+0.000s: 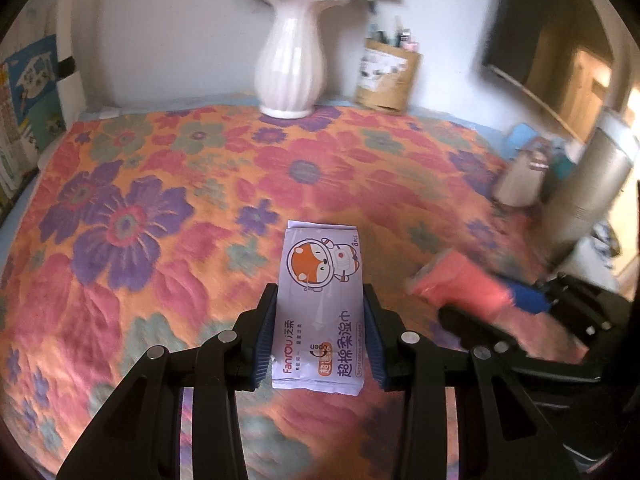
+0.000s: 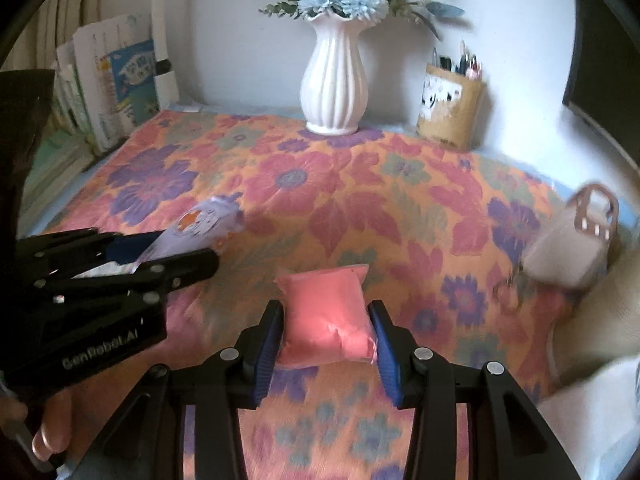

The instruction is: Organize soft objects

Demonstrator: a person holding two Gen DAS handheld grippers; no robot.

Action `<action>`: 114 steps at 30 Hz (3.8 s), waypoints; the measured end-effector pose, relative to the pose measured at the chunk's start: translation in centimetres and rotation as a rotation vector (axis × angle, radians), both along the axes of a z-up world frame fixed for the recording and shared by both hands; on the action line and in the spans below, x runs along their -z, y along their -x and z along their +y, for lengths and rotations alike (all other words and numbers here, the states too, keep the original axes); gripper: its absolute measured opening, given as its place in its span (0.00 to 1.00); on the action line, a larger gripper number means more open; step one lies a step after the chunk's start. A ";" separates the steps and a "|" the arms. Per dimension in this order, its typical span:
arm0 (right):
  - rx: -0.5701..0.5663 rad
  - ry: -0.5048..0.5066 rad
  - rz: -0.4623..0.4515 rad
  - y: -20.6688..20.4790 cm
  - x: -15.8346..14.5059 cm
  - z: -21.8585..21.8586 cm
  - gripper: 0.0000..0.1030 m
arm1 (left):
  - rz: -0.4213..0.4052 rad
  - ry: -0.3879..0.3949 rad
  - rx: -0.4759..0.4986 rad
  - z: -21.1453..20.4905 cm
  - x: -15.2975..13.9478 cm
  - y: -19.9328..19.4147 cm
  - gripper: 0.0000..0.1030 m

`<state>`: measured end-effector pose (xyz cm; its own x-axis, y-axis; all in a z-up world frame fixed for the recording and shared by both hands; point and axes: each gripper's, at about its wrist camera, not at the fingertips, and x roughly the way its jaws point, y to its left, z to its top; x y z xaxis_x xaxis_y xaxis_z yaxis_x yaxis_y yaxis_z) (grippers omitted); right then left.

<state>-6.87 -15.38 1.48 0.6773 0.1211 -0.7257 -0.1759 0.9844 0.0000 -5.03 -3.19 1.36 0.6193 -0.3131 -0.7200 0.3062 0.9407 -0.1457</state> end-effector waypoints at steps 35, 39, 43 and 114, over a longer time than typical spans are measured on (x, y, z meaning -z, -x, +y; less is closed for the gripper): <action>0.323 -0.395 -0.216 18.3 -8.0 -30.6 0.41 | -0.130 0.100 0.538 -24.8 -9.0 8.8 0.35; 0.232 -0.332 -0.209 20.0 -8.0 -29.2 0.41 | -0.133 0.117 0.515 -23.7 -8.8 8.4 0.35; 0.320 -0.338 -0.185 21.2 -7.7 -31.4 0.42 | -0.119 0.140 0.527 -24.4 -9.3 8.4 0.35; 0.038 -0.126 0.027 -1.9 -5.9 -1.5 0.58 | -0.177 -0.173 -0.226 4.4 -7.8 -0.1 0.99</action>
